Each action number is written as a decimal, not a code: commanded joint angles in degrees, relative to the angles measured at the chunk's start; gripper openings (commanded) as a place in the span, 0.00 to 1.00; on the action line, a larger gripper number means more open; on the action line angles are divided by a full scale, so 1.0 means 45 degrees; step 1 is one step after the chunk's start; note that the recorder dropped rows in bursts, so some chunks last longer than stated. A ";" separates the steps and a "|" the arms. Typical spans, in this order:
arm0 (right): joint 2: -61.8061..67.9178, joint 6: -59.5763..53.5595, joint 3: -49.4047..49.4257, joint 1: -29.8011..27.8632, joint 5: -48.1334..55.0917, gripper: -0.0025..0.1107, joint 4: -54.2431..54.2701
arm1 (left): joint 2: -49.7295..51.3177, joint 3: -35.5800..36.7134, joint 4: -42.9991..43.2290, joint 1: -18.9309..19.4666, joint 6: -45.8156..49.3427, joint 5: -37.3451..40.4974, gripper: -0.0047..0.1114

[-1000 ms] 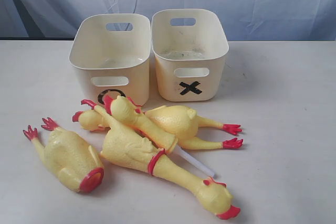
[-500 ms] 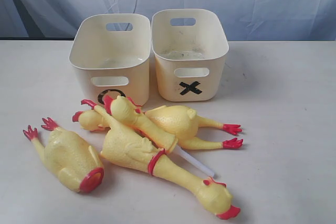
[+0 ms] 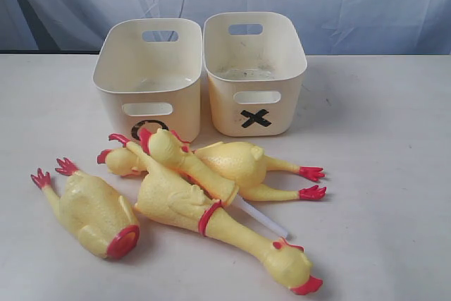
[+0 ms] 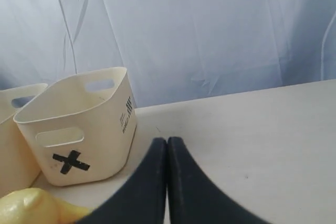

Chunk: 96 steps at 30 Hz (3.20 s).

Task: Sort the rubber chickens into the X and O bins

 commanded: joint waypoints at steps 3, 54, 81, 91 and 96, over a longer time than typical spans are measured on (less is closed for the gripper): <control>-0.0076 -0.0022 0.0060 0.0044 -0.0984 0.01 0.0612 | -0.0072 0.0036 0.0083 0.0015 -0.0077 -0.0070 0.04; 1.6122 -0.8736 -1.2075 0.4735 0.9727 0.01 0.5955 | -0.0072 0.0036 0.0083 0.0015 -0.0077 -0.0070 0.04; 2.3547 -0.9397 -1.5893 0.8534 0.5868 0.14 0.4628 | -0.0072 0.0036 0.0083 0.0015 -0.0077 -0.0070 0.04; 2.3575 -0.9353 -1.5893 0.8534 0.5507 0.57 0.3889 | -0.0072 0.0036 0.0083 0.0015 -0.0077 -0.0070 0.04; 2.3598 -0.8984 -1.5893 0.8534 0.4649 0.57 0.3630 | -0.0072 0.0036 0.0083 0.0015 -0.0077 -0.0070 0.04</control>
